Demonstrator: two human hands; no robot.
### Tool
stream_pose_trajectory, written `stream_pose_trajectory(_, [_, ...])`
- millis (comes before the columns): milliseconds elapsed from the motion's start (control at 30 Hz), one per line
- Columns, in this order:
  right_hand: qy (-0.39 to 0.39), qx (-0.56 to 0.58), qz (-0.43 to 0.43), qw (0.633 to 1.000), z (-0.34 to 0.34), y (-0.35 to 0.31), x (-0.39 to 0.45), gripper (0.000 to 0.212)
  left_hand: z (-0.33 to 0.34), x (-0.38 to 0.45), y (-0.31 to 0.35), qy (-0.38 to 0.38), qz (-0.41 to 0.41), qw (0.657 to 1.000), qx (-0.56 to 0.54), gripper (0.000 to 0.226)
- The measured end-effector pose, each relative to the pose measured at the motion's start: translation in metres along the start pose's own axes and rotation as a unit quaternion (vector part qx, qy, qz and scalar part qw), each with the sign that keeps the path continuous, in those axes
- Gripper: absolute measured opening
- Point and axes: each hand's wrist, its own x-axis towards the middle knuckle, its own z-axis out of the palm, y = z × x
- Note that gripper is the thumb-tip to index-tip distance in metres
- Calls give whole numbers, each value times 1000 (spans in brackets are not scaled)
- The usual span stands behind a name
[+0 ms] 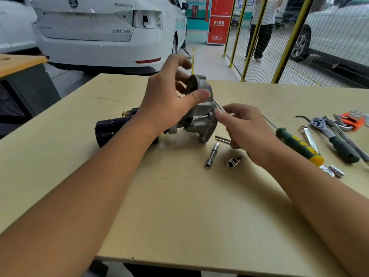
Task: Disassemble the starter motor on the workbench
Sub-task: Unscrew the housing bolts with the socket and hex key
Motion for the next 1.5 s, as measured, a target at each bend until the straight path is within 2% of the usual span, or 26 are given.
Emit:
stream_pose_trajectory(133, [-2,-9,12,1000,0,-2,-1,36,11,2,5,-8,-5,1000,8,42])
stream_pose_trajectory(233, [8,5,42,999,0,-3,2,37,18,4,3,-64,-21,997,25,41])
stream_pose_trajectory(367, [7,34,77,996,-2,-2,3,31,21,3,2,-132,0,990,54,38])
stream_pose_trajectory(533, [9,65,93,993,-3,-4,4,24,12,0,6,-195,-28,980,21,38])
stream_pose_trajectory(667, [8,54,87,995,-4,-4,4,26,5,1,8,-221,-55,973,-47,37])
stream_pose_trajectory(867, [11,63,95,993,-7,-2,4,24,8,1,7,-213,-60,974,-45,38])
stream_pose_trajectory(1067, [9,94,122,988,-11,0,6,20,11,3,4,-173,-92,980,-34,44])
stream_pose_trajectory(1167, [9,96,131,987,-14,1,7,14,14,1,3,-147,-81,986,2,45])
stream_pose_trajectory(1333, [38,99,136,985,-29,2,15,8,14,-5,8,-174,-42,978,107,68])
stream_pose_trajectory(1400, [67,56,135,987,-40,4,21,8,11,-5,11,-192,-45,965,171,79])
stream_pose_trajectory(1500, [78,-33,137,987,-54,10,27,9,3,-4,11,-237,-54,935,258,108])
